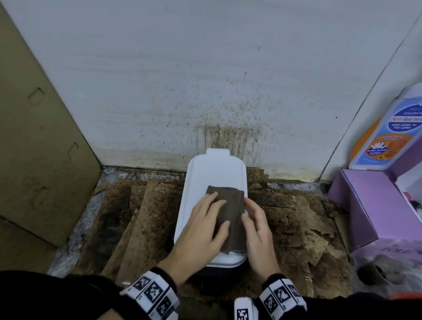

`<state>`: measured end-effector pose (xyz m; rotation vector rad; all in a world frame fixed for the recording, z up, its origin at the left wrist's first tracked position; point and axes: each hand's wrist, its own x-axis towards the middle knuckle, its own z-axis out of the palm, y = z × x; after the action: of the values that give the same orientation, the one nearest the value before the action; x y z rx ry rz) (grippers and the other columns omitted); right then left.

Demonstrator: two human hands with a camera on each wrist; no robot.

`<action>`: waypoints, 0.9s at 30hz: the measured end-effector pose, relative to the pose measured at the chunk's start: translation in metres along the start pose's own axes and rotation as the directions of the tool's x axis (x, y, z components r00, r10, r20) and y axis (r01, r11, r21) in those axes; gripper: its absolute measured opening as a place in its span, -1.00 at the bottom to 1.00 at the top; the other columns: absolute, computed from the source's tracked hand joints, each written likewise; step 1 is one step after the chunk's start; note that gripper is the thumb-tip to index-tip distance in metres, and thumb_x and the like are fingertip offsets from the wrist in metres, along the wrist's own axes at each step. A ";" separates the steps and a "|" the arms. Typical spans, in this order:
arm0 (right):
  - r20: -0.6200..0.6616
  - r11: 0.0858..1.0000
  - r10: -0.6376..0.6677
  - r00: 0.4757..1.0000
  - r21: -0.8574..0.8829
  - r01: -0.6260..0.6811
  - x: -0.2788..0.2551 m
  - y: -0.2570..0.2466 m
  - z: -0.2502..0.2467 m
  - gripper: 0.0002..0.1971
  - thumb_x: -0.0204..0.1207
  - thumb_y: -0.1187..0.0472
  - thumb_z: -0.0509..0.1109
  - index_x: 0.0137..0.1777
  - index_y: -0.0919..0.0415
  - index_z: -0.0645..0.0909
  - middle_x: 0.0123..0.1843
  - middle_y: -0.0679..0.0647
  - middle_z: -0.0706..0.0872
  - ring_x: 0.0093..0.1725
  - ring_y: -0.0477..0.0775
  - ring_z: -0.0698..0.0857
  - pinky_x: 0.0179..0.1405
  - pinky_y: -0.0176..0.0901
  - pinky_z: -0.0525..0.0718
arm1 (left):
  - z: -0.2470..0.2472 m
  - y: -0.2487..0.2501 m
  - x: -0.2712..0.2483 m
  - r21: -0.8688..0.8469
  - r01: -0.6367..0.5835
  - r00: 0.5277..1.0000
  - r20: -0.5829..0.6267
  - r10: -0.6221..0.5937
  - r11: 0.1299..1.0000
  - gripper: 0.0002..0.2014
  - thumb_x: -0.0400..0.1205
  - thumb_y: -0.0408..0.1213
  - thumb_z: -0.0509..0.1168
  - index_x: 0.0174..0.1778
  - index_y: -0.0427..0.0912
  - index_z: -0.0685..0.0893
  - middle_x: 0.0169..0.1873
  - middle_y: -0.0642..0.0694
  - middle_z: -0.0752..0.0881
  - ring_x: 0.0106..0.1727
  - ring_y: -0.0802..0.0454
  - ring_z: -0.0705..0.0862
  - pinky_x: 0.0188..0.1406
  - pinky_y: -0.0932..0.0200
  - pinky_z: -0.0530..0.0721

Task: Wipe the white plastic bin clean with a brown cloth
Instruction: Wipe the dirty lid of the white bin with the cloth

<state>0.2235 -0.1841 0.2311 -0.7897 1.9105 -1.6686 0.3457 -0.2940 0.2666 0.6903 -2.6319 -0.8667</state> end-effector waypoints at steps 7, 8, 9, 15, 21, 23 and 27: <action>0.013 0.974 -0.112 0.994 -0.196 0.113 0.001 0.000 0.006 -0.59 0.80 0.23 0.18 0.60 -0.04 0.34 0.54 -0.13 0.43 0.50 -0.45 0.39 0.47 -0.54 0.37 | 0.005 -0.026 -0.019 0.122 -0.214 0.974 0.107 0.202 0.969 -0.40 0.82 0.13 0.10 0.75 -0.07 0.30 0.77 0.12 0.17 0.78 0.27 0.00 0.79 0.16 0.02; 0.019 0.967 -0.130 0.991 -0.220 0.131 0.001 -0.001 0.007 -0.58 0.80 0.24 0.17 0.62 0.00 0.33 0.55 -0.10 0.42 0.50 -0.47 0.37 0.44 -0.61 0.33 | 0.007 -0.026 -0.020 0.136 -0.215 0.973 0.110 0.201 0.967 -0.38 0.83 0.12 0.07 0.77 -0.08 0.24 0.79 0.11 0.12 0.79 0.28 -0.05 0.79 0.16 -0.03; 0.025 0.958 -0.143 0.989 -0.246 0.145 0.001 -0.001 0.008 -0.57 0.81 0.24 0.16 0.64 0.04 0.31 0.56 -0.08 0.40 0.51 -0.46 0.36 0.44 -0.61 0.32 | 0.008 -0.026 -0.020 0.144 -0.211 0.975 0.108 0.196 0.967 -0.38 0.84 0.12 0.05 0.79 -0.08 0.21 0.79 0.11 0.10 0.79 0.29 -0.08 0.80 0.16 -0.04; 0.026 0.756 -0.329 0.944 -0.591 0.280 0.001 -0.012 0.018 -0.47 0.72 0.41 0.18 0.68 0.16 0.32 0.68 0.01 0.27 0.70 -0.11 0.20 0.70 -0.17 0.17 | 0.005 -0.022 -0.021 -0.015 -0.140 0.989 0.056 0.140 0.990 -0.50 0.88 -0.03 0.02 0.75 -0.06 0.29 0.76 0.19 0.18 0.76 0.36 0.02 0.76 0.26 0.07; 0.212 0.603 -0.331 0.920 -0.702 0.379 -0.007 -0.018 0.039 -0.54 0.78 0.24 0.10 0.66 0.23 0.40 0.73 0.10 0.34 0.72 -0.03 0.28 0.71 -0.11 0.28 | 0.008 -0.028 -0.025 -0.121 -0.036 0.991 -0.131 0.021 0.992 -0.55 0.87 -0.31 0.01 0.73 -0.11 0.30 0.68 0.09 0.28 0.72 0.31 0.17 0.73 0.24 0.20; 0.234 0.490 -0.323 0.917 -0.788 0.373 -0.011 -0.014 0.044 -0.50 0.82 0.07 0.01 0.67 0.26 0.37 0.73 0.16 0.36 0.73 0.04 0.30 0.71 -0.03 0.25 | 0.013 -0.035 -0.027 -0.008 -0.015 0.993 -0.119 0.014 1.000 -0.50 0.87 -0.26 -0.04 0.77 -0.19 0.17 0.72 -0.04 0.24 0.74 0.25 0.11 0.76 0.10 0.21; 0.202 0.458 -0.273 0.941 -0.833 0.311 -0.012 -0.009 0.043 -0.40 0.81 -0.12 -0.10 0.74 0.18 0.25 0.78 0.06 0.26 0.76 -0.02 0.19 0.77 -0.07 0.04 | 0.017 -0.035 -0.028 0.288 -0.007 0.998 -0.059 0.025 0.958 -0.46 0.82 -0.30 0.07 0.75 -0.34 0.24 0.72 -0.21 0.30 0.74 -0.04 0.27 0.69 -0.08 0.39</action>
<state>0.2622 -0.2070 0.2335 -1.5853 2.6909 -0.6799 0.3748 -0.2965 0.2286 0.7498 -2.7294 -0.4515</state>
